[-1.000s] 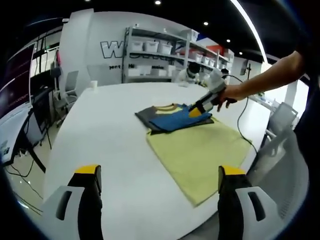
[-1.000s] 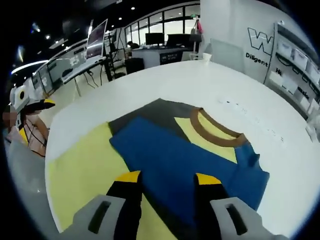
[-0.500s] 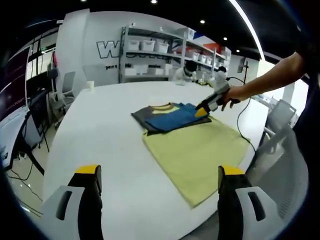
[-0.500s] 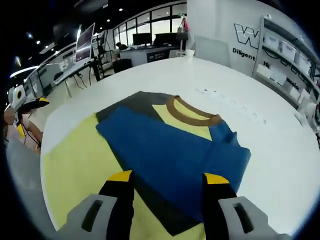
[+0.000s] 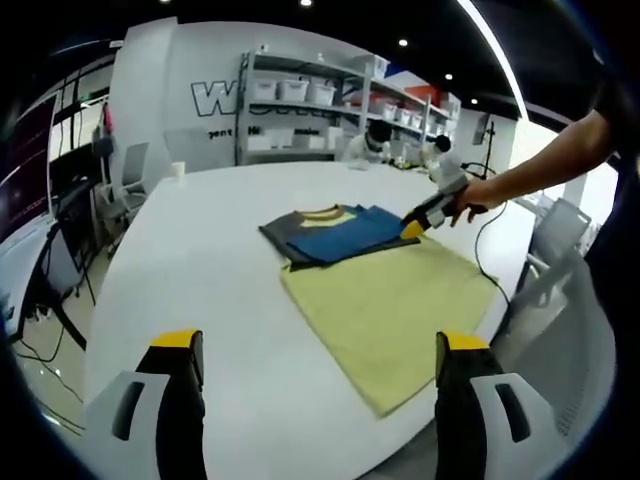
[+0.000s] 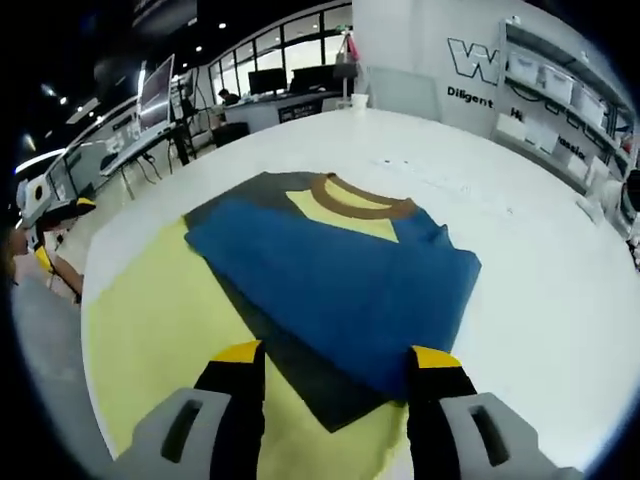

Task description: Fold the garment on the visible template until the final outline fits inside the template.

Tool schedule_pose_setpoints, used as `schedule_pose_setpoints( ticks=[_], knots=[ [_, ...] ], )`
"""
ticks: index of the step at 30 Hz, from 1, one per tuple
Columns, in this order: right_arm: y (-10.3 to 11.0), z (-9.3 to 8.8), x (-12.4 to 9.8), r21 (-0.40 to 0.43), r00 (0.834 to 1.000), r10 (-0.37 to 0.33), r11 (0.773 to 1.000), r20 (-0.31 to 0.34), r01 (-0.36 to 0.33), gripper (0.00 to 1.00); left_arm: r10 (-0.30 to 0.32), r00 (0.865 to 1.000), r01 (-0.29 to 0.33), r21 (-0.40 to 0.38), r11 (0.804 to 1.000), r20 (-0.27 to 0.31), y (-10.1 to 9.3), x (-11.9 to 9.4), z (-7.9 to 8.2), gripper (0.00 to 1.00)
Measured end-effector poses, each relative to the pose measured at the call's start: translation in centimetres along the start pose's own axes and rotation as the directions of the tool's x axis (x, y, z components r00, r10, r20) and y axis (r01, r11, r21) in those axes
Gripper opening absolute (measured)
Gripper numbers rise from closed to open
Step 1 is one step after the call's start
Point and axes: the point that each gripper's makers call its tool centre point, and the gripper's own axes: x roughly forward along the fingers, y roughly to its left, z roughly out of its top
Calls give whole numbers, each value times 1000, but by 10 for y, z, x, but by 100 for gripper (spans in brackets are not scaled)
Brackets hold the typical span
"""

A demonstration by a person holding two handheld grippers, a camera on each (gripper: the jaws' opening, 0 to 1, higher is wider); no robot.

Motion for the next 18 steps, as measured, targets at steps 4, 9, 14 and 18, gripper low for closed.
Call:
schedule_pose_setpoints(
  ticks=[4,9,14,18],
  knots=[
    [10,-11,2,9,999,29,1000,-16,-29,47,-4,1000,4,1,1000,0,-2,1,1,93],
    [7,-10,-1,24,1000,23,999,2,-23,46,-6,1000,6,5,1000,-3,-2,1,2,93],
    [-14,1,-12,35,997,-42,999,68,40,44,-4,1000,4,7,1000,-2,-1,-1,3,93],
    [-12,-9,-9,23,999,-13,1000,36,12,43,-3,1000,3,6,1000,-4,-2,-1,2,93]
  ],
)
